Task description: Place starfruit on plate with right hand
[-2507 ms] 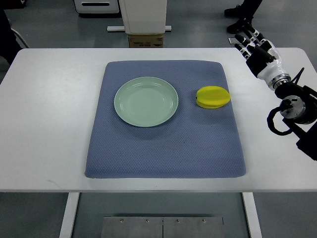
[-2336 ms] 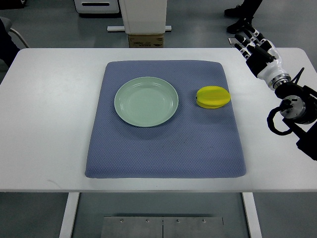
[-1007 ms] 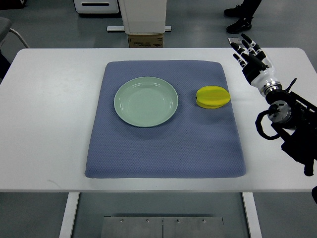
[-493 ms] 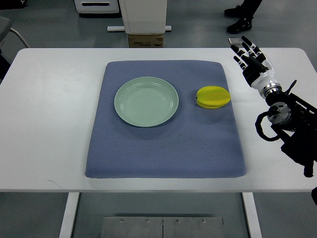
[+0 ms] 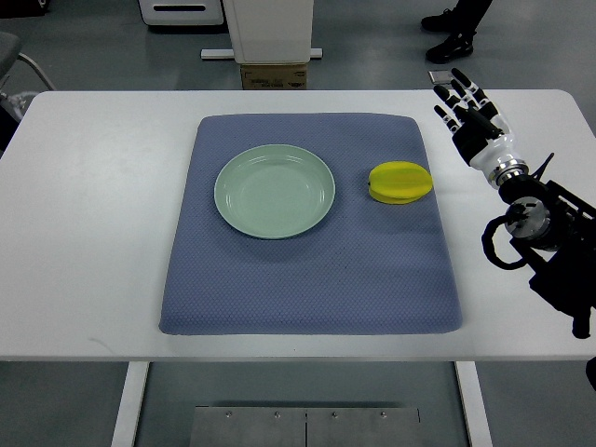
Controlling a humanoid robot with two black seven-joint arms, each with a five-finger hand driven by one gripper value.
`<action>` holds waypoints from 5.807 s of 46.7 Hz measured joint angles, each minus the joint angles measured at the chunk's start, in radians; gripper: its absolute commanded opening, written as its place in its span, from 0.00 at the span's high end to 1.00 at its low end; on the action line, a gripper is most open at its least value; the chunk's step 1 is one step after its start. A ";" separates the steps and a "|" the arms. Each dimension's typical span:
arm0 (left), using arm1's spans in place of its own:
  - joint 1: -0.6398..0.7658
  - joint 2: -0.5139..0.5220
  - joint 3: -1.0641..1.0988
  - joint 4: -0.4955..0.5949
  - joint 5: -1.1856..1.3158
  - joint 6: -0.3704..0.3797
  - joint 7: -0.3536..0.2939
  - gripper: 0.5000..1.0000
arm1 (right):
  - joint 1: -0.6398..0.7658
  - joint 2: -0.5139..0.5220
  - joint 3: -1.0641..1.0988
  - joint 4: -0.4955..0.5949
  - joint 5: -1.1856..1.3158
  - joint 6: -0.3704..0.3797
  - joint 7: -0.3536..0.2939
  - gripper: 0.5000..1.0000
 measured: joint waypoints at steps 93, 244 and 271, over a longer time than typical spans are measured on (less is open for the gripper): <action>0.000 0.000 0.000 0.000 0.000 0.000 0.000 0.00 | 0.135 -0.262 -0.729 0.346 -0.601 -0.397 0.154 0.19; 0.000 0.000 0.000 0.000 0.000 0.000 0.000 0.00 | 0.282 0.108 -0.746 0.164 -0.464 -0.236 0.027 0.00; 0.000 0.000 0.000 0.000 0.000 0.000 0.000 0.00 | 0.072 0.099 -0.236 0.157 -0.458 -0.244 0.037 0.00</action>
